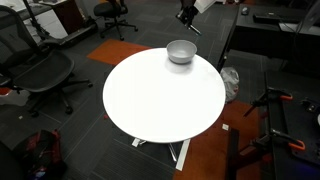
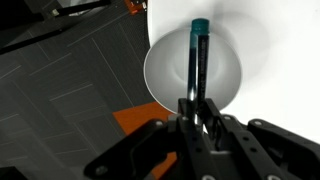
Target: Pick the pen and put it in the bowl
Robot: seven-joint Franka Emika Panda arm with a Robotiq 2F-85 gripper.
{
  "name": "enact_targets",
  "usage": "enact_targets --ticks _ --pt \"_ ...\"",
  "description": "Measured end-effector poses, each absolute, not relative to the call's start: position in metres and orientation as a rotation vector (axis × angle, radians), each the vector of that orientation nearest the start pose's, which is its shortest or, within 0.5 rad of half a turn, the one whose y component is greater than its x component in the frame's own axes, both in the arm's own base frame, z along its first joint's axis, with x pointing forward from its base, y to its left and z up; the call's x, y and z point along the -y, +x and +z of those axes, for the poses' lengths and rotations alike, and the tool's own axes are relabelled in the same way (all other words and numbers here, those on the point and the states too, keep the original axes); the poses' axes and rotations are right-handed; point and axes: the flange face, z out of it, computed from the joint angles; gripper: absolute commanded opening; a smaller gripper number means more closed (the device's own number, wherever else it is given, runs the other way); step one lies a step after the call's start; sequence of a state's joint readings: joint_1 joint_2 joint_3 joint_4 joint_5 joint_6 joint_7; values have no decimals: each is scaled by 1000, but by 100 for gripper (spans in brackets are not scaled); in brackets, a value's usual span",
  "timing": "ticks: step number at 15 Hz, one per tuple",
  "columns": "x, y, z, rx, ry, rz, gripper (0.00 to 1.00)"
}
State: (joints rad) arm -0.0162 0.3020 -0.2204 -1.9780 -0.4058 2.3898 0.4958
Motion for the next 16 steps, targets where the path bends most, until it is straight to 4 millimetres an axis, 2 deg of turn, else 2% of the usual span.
enact_targets --ticks 6,16 --pt "159 598 299 -846 -3335 -189 5" --pt "186 614 267 -842 -3314 -388 5"
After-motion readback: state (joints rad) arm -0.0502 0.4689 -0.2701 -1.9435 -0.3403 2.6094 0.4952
